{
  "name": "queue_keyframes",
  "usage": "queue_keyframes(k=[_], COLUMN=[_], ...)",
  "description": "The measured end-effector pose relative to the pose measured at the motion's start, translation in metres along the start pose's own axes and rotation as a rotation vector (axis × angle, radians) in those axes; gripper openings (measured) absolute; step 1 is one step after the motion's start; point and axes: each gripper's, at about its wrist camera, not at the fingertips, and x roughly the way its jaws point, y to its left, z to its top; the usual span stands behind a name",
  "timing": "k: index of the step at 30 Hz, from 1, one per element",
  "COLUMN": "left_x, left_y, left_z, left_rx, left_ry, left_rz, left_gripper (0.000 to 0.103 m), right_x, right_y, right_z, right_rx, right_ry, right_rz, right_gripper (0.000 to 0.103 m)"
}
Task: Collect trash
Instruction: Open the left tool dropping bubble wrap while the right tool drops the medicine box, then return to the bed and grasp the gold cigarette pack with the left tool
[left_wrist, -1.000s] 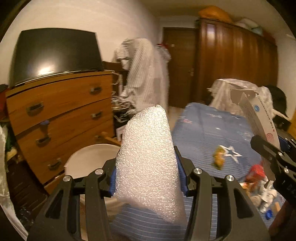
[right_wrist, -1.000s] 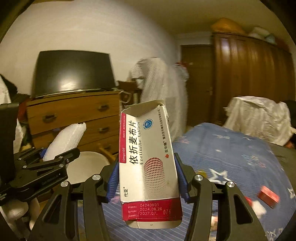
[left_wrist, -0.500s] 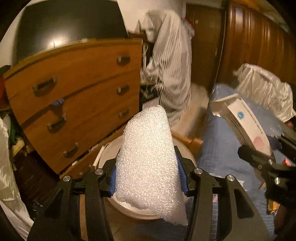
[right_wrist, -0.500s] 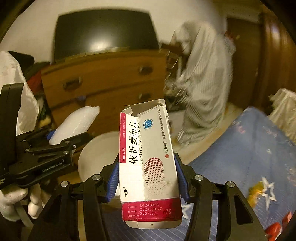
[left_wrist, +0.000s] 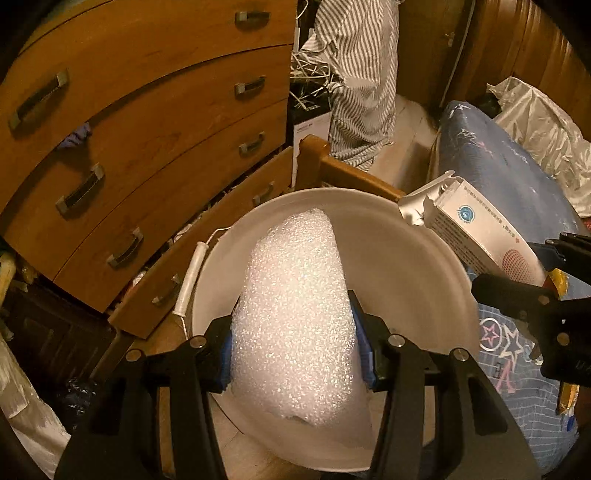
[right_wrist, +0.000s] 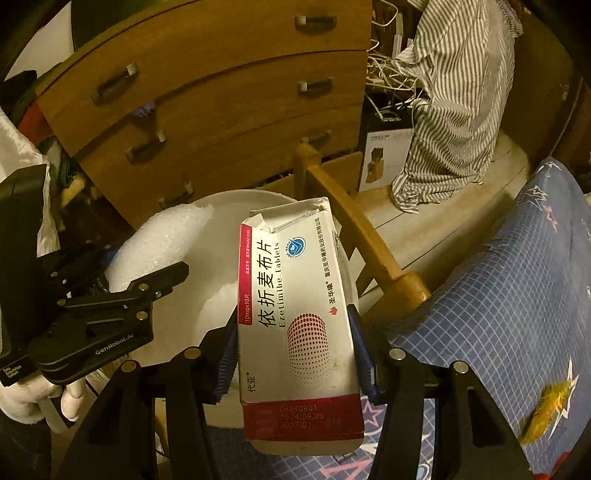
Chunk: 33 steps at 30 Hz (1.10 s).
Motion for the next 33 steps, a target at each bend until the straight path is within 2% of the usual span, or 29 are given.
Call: queue_keyframes(k=[11, 13, 14, 15, 16, 22, 33], left_x=[0.011, 0.013, 0.013, 0.013, 0.011, 0.006, -0.009], left_y=[0.004, 0.004, 0.005, 0.005, 0.006, 0.010, -0.006], left_z=[0.003, 0.004, 0.004, 0.004, 0.004, 0.005, 0.003], left_rx=[-0.011, -0.010, -0.009, -0.008, -0.009, -0.025, 0.000], left_ry=[0.008, 0.014, 0.012, 0.004, -0.002, -0.017, -0.040], left_rz=[-0.002, 0.002, 0.007, 0.014, 0.018, 0.020, 0.029], left_gripper=[0.049, 0.055, 0.064, 0.070, 0.071, 0.071, 0.071], right_x=[-0.001, -0.002, -0.003, -0.004, -0.006, -0.019, -0.051], right_y=[-0.024, -0.025, -0.027, -0.027, -0.029, -0.035, -0.045], right_z=[-0.022, -0.022, -0.023, -0.023, -0.023, -0.027, -0.043], right_rx=[0.011, 0.013, 0.017, 0.021, 0.026, 0.036, 0.050], right_ry=[-0.001, -0.009, -0.018, -0.025, -0.036, -0.068, -0.107], right_rz=[0.021, 0.024, 0.026, 0.030, 0.032, 0.041, 0.053], right_gripper=[0.055, 0.058, 0.060, 0.069, 0.072, 0.072, 0.072])
